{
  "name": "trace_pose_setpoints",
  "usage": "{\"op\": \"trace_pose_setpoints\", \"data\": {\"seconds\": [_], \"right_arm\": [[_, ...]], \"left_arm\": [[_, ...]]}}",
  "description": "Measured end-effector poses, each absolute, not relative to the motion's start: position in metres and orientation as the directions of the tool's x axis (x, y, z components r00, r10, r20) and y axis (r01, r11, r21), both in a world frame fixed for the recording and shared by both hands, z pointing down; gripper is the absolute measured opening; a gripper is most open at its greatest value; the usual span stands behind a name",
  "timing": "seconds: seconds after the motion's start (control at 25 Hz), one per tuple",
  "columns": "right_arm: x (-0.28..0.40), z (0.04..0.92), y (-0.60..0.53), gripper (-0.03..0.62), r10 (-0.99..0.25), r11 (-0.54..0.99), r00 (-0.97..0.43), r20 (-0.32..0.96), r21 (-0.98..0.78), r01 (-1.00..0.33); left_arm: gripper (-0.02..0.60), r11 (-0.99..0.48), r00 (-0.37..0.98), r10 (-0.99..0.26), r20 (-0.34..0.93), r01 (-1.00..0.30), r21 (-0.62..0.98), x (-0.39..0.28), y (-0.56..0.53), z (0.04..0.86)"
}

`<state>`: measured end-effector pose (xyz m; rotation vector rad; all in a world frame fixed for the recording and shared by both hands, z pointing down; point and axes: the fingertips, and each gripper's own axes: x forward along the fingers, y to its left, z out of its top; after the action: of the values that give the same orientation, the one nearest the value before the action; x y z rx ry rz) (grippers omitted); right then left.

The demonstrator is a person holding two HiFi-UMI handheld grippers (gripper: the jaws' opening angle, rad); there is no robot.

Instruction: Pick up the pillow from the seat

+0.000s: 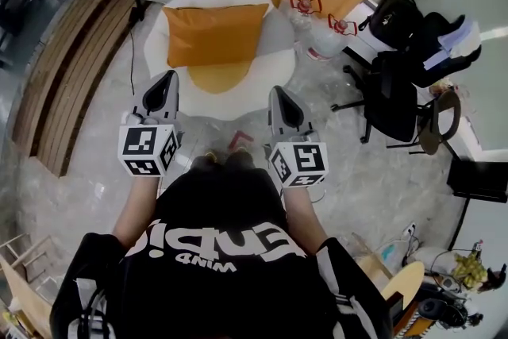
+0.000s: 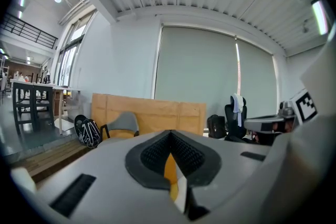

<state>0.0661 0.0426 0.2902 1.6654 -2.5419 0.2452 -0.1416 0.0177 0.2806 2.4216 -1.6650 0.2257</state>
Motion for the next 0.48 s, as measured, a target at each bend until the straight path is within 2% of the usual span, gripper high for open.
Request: {"op": "trace_pose_setpoints", "data": {"seconds": [0.48], "right_arm": [[0.071,0.286,-0.022,0.021,-0.888,0.424,-0.432,0.156,-0.081,-0.902]], "left_arm": [[0.009,-0.311,0.318,-0.920,0.228,-0.948,0.066,-0.139,-0.035,0.277]]}}
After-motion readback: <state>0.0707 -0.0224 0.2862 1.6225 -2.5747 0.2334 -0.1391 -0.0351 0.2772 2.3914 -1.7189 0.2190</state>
